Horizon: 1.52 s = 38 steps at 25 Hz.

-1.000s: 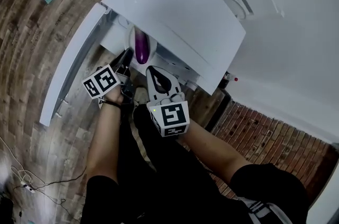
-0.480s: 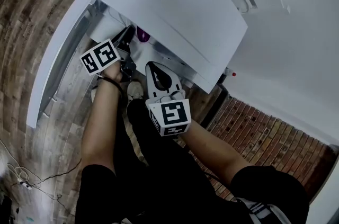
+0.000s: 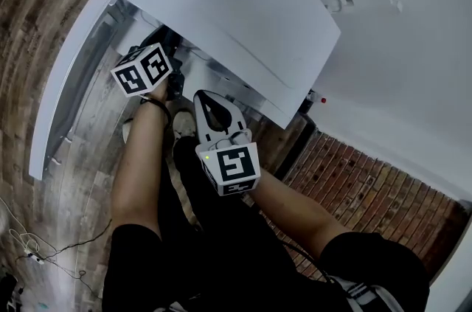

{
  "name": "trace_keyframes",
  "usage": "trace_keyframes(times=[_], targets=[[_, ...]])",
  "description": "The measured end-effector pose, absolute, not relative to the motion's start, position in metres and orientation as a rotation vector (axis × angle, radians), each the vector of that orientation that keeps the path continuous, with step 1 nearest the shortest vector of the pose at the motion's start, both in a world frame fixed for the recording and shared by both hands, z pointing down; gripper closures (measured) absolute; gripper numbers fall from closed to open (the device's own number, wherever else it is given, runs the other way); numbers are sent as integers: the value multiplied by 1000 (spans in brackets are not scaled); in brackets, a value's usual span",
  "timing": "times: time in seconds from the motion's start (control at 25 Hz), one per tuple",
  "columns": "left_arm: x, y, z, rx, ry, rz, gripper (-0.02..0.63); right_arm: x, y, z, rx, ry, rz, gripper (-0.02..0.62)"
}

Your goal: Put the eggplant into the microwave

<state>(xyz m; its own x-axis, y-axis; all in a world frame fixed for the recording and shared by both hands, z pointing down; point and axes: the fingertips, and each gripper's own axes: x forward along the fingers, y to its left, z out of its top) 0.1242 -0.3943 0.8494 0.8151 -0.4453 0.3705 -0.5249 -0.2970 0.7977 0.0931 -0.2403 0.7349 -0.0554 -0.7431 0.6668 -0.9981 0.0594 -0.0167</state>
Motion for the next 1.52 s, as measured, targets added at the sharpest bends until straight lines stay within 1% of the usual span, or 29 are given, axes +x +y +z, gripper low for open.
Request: trace_keyframes(times=[0.2, 0.28, 0.4, 0.48, 0.56, 0.76, 0.92, 1.08, 1.32, 1.52], targets=[[118, -407, 852, 2280, -963, 403, 538, 92, -237, 740, 1716, -1857, 692, 591], [114, -412, 853, 2337, -1021, 449, 521, 93, -236, 741, 1711, -1856, 690, 591], [106, -413, 847, 2336, -1068, 407, 514, 96, -235, 740, 1710, -1857, 689, 591], [92, -411, 839, 2319, -1116, 367, 517, 98, -236, 738, 1716, -1864, 687, 591], [76, -405, 830, 2320, -1144, 360, 606, 98, -238, 736, 1726, -1873, 687, 591], [52, -370, 791, 2377, -1059, 370, 606, 92, -243, 722, 1764, -1882, 686, 591], [36, -339, 737, 2415, -1009, 426, 607, 86, -248, 693, 1823, -1888, 690, 591], [12, -325, 662, 2371, -979, 426, 606, 75, -258, 641, 1891, -1923, 674, 591], [7, -301, 528, 2416, -886, 439, 606, 86, -264, 534, 1978, -1969, 595, 591], [1, -296, 435, 2523, -975, 478, 606, 93, -269, 434, 2063, -2069, 530, 591]])
